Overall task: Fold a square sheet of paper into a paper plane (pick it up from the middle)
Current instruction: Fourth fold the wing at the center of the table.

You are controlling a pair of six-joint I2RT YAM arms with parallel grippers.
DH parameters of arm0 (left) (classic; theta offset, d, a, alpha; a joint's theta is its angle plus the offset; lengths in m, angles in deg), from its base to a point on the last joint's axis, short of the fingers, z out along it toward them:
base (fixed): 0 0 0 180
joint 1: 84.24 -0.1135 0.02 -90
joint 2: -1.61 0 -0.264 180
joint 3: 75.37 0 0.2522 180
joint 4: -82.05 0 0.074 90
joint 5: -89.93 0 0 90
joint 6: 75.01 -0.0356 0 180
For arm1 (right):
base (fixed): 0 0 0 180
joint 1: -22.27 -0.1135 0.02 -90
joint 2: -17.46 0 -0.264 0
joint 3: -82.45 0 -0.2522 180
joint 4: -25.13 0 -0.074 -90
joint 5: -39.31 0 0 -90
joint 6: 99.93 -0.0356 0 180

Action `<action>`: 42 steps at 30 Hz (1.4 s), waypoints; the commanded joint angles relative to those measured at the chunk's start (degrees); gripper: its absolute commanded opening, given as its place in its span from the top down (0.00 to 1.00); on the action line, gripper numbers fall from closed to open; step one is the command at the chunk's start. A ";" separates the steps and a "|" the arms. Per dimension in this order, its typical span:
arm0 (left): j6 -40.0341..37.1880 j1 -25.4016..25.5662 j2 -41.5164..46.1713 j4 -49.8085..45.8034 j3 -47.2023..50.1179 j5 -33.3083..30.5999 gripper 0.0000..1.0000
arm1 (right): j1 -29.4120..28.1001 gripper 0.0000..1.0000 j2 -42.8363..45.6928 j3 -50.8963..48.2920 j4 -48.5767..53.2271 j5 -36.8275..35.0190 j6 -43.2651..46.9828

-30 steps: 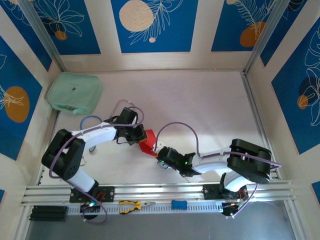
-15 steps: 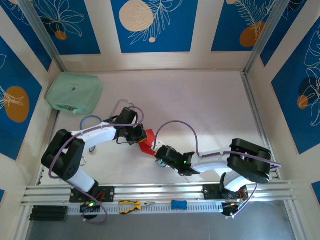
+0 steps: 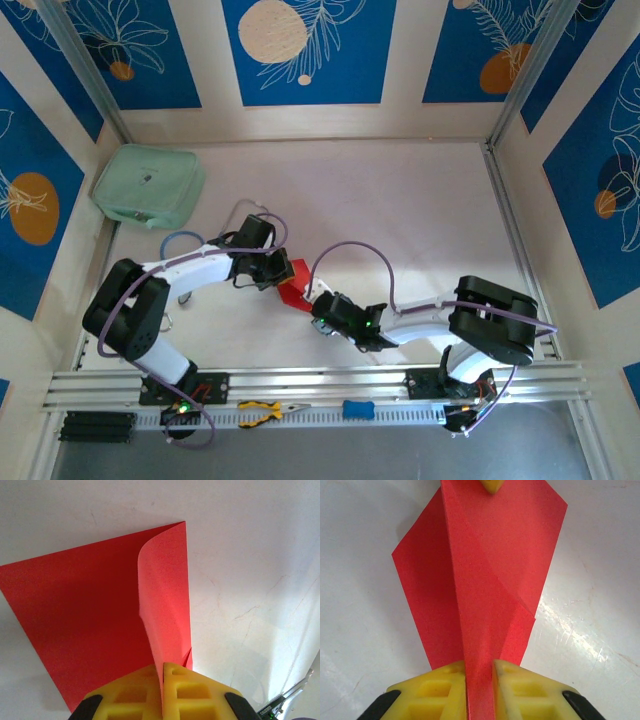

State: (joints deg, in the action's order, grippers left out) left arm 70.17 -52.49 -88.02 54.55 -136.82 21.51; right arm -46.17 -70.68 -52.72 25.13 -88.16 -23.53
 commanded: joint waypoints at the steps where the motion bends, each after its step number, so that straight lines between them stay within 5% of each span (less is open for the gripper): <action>1: 0.23 -0.22 1.39 0.31 0.32 0.83 0.96 | 0.35 0.82 -0.76 1.19 -0.28 0.34 -1.05; 42: 0.10 -0.19 0.84 -0.01 0.17 0.21 0.97 | 1.40 0.89 0.69 -0.14 -2.28 4.24 -5.05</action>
State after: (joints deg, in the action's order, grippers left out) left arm 70.17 -52.49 -88.02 54.55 -136.82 21.49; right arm -45.08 -70.83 -52.72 24.13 -84.90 -27.23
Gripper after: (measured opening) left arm 0.064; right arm 0.113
